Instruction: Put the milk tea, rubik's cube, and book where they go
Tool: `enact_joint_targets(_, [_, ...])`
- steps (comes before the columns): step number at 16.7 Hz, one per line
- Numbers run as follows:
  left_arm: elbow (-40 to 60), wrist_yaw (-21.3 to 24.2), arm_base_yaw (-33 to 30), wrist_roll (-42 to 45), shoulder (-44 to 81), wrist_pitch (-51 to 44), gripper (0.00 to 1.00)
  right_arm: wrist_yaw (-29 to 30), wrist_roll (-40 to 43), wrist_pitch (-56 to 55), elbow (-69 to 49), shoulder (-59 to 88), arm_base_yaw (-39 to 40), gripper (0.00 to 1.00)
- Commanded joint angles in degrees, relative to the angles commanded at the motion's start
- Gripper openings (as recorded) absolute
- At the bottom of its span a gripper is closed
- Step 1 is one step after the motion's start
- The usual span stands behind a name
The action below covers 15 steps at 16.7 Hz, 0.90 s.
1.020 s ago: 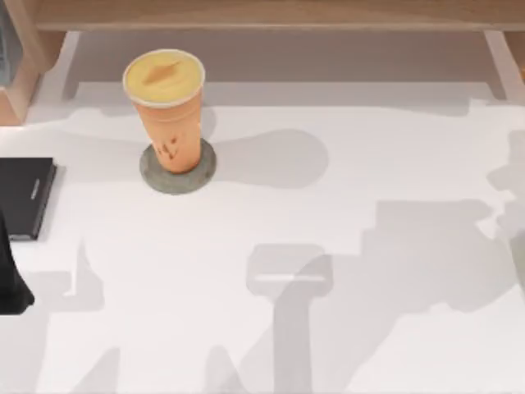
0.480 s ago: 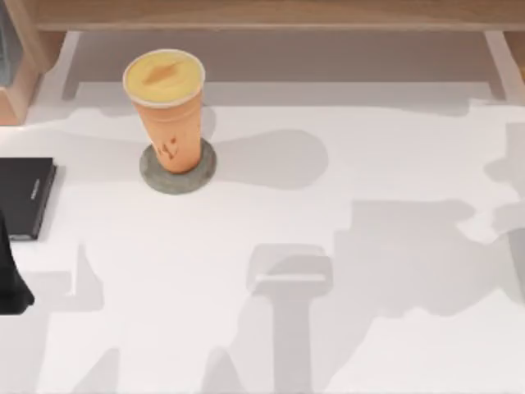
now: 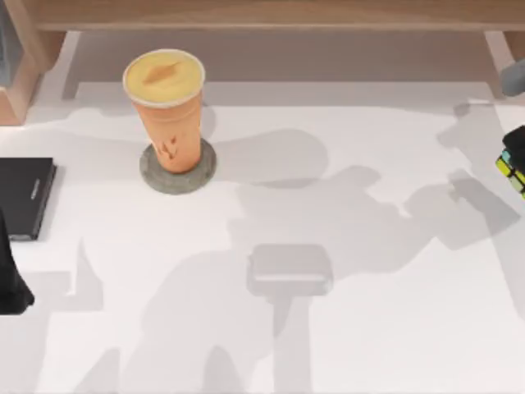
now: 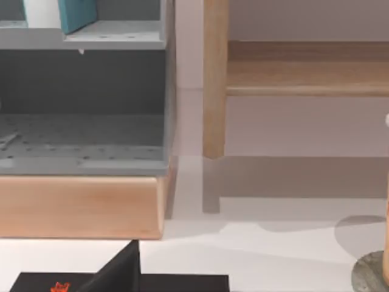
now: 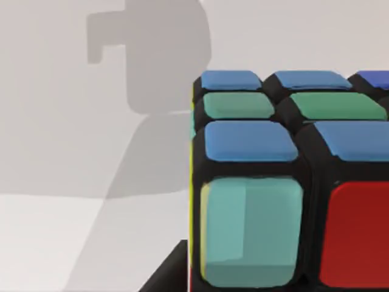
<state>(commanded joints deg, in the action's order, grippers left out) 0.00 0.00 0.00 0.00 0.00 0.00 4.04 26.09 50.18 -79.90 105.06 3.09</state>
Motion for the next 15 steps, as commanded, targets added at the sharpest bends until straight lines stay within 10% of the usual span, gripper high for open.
enact_joint_targets(9, [0.0,0.0,0.0,0.0,0.0,0.0,1.0,21.2,-13.35,-32.18,-16.44,4.73,33.02,0.0])
enact_joint_targets(15, [0.0,0.0,0.0,0.0,0.0,0.0,1.0,36.95,-25.29,-49.87,-26.42,4.65,38.92,0.0])
